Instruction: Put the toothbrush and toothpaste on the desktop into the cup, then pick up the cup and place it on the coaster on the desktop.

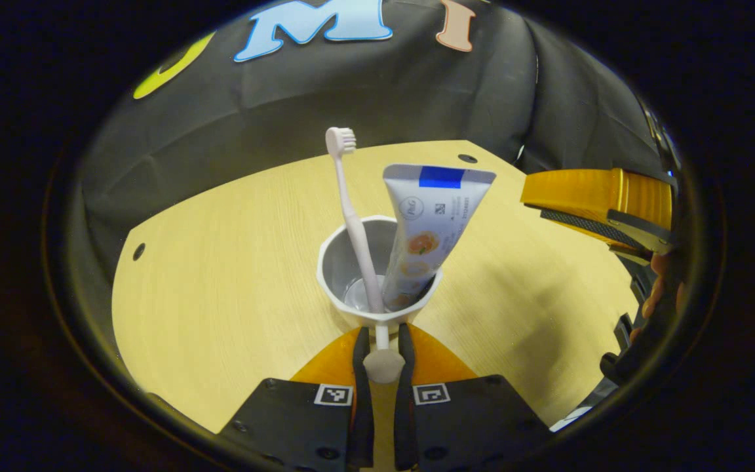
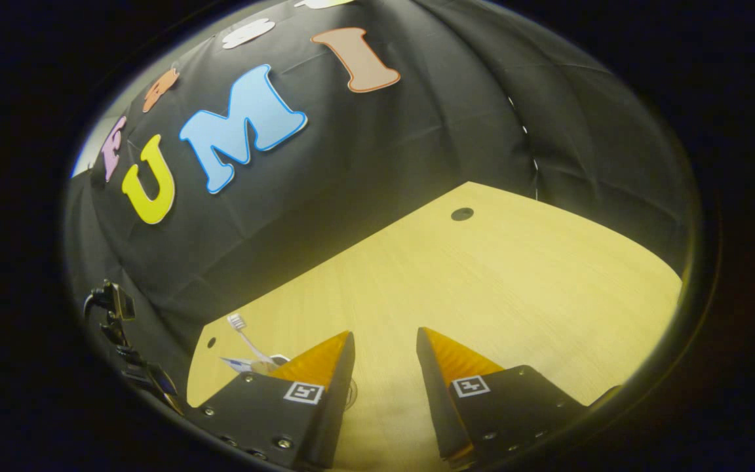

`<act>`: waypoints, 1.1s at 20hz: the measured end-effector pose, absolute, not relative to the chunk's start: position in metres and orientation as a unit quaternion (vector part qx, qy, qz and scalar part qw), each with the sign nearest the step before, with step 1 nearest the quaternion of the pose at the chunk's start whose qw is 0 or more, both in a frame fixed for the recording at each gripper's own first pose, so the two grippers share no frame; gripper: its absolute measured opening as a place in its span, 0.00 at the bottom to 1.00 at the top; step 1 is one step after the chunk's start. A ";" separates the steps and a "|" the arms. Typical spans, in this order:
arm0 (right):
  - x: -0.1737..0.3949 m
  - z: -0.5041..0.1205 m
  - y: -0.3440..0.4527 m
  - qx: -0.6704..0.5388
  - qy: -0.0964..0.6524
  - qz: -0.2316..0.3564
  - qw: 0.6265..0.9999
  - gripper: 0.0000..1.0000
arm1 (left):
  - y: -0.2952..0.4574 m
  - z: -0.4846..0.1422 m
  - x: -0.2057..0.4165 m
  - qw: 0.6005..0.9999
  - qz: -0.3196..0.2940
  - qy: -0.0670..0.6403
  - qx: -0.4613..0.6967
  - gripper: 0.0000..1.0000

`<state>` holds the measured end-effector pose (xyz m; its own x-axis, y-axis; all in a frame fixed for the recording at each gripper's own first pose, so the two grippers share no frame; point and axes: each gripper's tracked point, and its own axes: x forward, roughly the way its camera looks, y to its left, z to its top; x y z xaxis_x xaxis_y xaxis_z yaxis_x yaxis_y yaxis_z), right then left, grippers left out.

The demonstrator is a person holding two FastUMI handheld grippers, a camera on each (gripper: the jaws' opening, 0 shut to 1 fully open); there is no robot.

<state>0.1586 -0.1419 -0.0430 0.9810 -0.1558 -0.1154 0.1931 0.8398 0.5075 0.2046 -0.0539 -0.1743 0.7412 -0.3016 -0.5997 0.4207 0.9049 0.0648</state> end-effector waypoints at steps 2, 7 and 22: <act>0.156 -0.044 -0.142 0.269 0.036 -0.090 0.958 0.56 | -0.054 -0.175 0.205 0.927 -0.193 0.304 0.101 0.19; 0.156 -0.045 -0.134 0.267 0.039 -0.081 0.959 0.56 | -0.050 -0.171 0.205 0.932 -0.188 0.288 0.111 0.32; 0.119 0.008 -0.101 0.209 0.001 -0.048 0.977 0.57 | -0.068 -0.062 0.194 0.969 -0.182 0.140 0.092 0.40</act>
